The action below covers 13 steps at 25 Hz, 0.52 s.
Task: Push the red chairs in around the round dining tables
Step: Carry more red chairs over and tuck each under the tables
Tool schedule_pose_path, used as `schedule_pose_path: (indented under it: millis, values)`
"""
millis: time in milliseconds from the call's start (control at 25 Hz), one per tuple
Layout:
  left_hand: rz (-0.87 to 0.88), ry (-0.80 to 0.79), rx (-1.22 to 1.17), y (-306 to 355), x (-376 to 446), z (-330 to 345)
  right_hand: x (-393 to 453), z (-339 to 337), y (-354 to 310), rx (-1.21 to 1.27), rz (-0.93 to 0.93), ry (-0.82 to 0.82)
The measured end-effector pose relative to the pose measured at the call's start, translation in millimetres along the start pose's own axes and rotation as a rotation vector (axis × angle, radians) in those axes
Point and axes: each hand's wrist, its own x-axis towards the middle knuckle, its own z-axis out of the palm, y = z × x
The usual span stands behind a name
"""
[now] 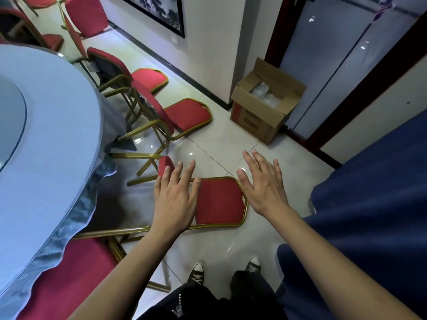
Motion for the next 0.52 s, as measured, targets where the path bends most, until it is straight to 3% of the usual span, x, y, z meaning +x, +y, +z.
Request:
schedule_pose_path:
  millis: [520]
  values:
    - [-0.3,0.213,0.007,122.1,40.1,62.4,103.9,-22.4,118.0,0.074,-0.265,-0.124]
